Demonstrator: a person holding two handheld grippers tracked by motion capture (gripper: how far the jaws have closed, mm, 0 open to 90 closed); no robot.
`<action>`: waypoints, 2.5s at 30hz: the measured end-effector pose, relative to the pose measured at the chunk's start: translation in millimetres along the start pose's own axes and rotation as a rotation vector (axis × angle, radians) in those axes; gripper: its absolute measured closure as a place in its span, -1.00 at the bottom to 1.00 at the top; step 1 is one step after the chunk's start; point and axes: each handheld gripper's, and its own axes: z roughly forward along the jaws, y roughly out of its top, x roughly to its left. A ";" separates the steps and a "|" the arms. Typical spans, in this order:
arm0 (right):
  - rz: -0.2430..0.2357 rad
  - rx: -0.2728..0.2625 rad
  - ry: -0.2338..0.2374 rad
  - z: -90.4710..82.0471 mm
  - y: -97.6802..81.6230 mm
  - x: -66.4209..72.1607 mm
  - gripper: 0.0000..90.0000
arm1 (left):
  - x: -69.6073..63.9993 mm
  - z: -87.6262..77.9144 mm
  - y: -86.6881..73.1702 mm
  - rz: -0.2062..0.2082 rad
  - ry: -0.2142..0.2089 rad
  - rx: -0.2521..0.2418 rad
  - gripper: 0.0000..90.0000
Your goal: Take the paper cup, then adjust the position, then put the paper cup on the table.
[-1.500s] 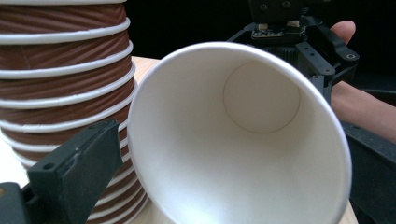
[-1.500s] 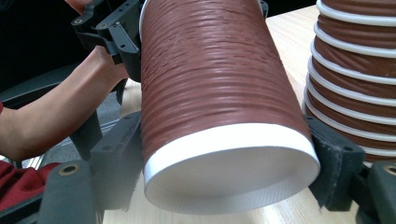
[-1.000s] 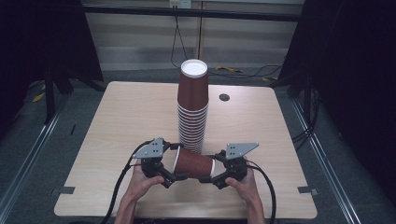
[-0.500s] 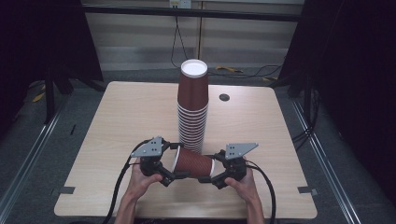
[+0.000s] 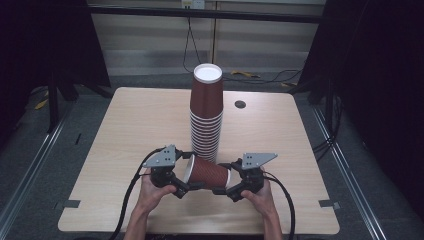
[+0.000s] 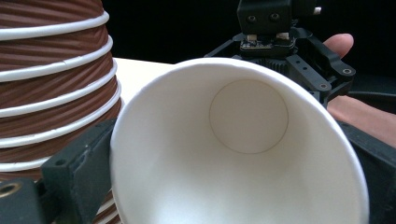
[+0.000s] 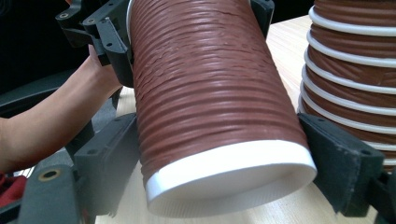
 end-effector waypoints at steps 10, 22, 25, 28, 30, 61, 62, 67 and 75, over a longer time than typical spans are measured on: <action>0.013 -0.045 -0.040 -8.5 -4.4 1.2 -0.70 | 2.5 -3.2 -1.0 -0.039 0.039 0.037 -0.91; 0.022 -0.092 -0.178 -15.6 -6.8 2.7 -0.70 | 6.5 -15.0 -7.2 -0.071 0.064 0.047 -0.91; 0.009 -0.102 -0.222 -16.6 -9.4 5.0 -0.70 | 8.5 -20.2 -8.7 -0.079 0.071 0.054 -0.91; 0.018 -0.121 -0.275 -19.5 -14.2 5.0 -0.70 | 9.6 -27.1 -8.8 -0.082 0.097 0.060 -0.91; 0.012 -0.124 -0.338 -20.0 -16.1 5.0 -0.70 | 10.6 -31.9 -8.4 -0.084 0.109 0.063 -0.91; 0.009 -0.316 -0.883 -26.2 -57.4 0.8 -0.58 | 58.7 -86.2 3.6 -0.163 0.339 0.177 -0.92; 0.005 -0.320 -0.884 -26.7 -57.8 1.0 -0.59 | 62.0 -86.8 5.8 -0.164 0.356 0.193 -0.92; -0.020 -0.343 -0.873 -27.6 -59.7 3.4 -0.68 | 73.7 -88.2 12.5 -0.172 0.382 0.245 -0.92; -0.020 -0.375 -0.876 -29.6 -61.6 4.2 -0.68 | 86.3 -82.7 12.8 -0.192 0.386 0.304 -0.92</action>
